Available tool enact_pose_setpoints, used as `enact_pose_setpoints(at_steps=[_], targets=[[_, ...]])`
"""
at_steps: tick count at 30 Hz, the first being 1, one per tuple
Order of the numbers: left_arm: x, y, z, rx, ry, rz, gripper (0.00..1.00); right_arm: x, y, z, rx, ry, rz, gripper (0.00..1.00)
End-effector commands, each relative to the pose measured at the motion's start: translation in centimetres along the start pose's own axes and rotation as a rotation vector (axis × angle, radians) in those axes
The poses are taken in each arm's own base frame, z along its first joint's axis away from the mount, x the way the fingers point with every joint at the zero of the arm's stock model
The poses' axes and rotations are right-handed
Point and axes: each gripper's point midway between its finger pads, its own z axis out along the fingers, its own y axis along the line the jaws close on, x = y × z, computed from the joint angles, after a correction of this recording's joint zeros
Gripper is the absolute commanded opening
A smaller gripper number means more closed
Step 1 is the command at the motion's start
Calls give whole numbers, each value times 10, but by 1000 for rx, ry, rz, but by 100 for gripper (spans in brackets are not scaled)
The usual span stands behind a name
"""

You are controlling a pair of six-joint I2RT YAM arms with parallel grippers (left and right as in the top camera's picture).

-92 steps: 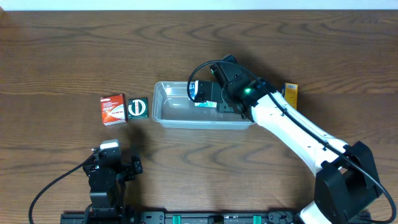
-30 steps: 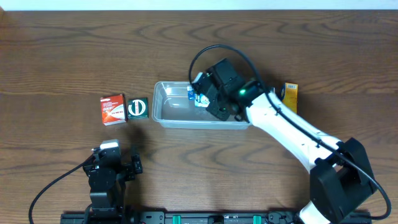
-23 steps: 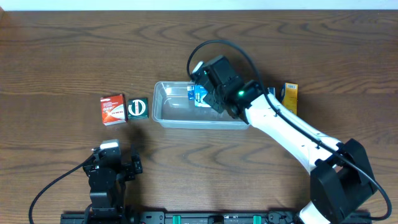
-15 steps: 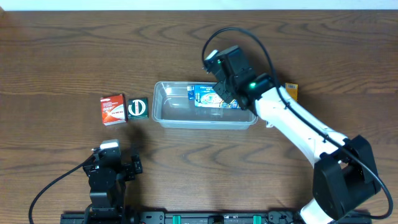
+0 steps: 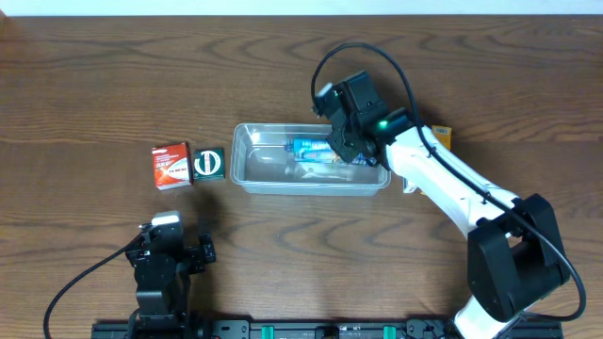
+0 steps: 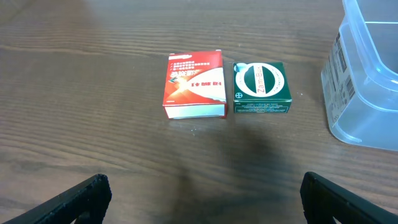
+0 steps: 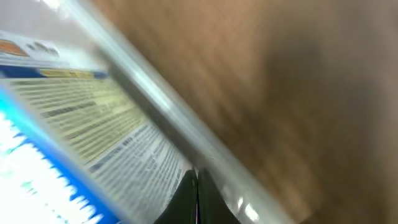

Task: Pack container
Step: 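Lay the blue box flat in the container and open the right gripper, then move the right gripper back and grasp the yellow box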

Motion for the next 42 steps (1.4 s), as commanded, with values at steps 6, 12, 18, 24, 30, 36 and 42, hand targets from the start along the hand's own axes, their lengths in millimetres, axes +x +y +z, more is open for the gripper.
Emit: enact_pose_setpoints(at_steps=[6,12,18,24,30,36,42], targets=[[4,1,2,-5,4,-10,98,-9,30,-14,-39,-15,-46,1],[4,1,2,-5,4,-10,98,-23,17,-45,41,-85,1,1],[4,1,2,-5,4,-10,98,-35,2,-80,53,-173,97,1],[4,1,2,-5,4,-10,98,-5,-29,-96,77,-114,419,1],[4,1,2,-5,4,-10,98,72,-76,-86,152,111,848,27],[4,1,2,-5,4,-10,98,100,-103,-87,171,156,961,85],[4,1,2,-5,4,-10,98,127,-118,-85,215,203,1047,87]])
